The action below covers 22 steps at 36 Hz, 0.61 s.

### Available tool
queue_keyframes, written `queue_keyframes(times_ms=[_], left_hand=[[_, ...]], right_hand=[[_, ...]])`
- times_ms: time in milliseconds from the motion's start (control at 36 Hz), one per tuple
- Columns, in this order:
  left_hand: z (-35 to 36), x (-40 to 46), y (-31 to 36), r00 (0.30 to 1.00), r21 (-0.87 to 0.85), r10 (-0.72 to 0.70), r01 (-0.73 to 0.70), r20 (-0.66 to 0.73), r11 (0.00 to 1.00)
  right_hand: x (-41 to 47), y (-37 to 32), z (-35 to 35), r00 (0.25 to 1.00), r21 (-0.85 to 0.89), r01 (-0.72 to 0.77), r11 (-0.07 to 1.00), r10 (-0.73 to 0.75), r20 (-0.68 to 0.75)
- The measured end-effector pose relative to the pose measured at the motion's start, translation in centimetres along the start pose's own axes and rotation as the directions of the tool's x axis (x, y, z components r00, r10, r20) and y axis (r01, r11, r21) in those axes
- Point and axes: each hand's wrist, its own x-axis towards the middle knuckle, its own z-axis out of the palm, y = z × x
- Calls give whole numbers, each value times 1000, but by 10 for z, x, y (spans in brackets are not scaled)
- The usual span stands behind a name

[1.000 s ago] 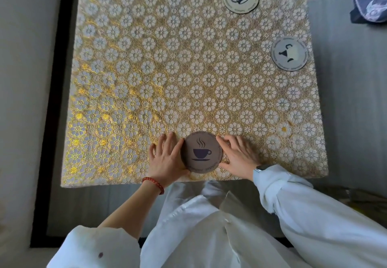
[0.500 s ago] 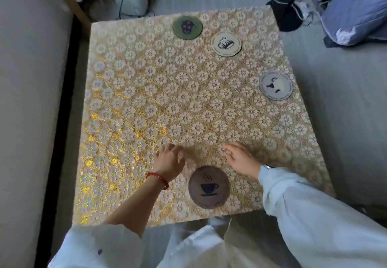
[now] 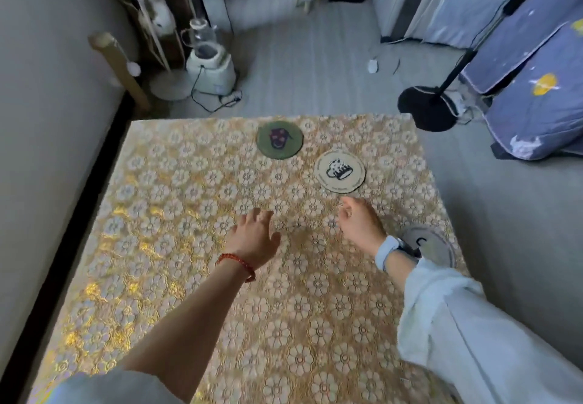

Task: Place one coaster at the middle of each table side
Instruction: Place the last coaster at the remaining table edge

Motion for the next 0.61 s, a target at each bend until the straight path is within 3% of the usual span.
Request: queue_keyframes(times_ms=[139,194,250,361,472,611], left_hand=[[30,31,-8,996,54,-84,83,22,995],[44,34,-12,995,89,-87,83,49,993],[54,33,-15,997,128,-78,74,29,989],[67,31,-20,997,159,-71,71,-10,985],[71,32,-24,998,160,-68,69,-11,985],[66,36,-26,993,160,-70,55,93,986]], right_hand=[[72,24,12,956,43,-246,968,250,-151],[90,32,19,928,100,-336,937,347,-134],[99,35,25,904,95,-402,911,411,-115],[104,33,30,870,1,-456,890,445,-212],[111,25,33,867,133,-393,910,415,-277],[96,12,31,881,270,-122,955,230,-414]])
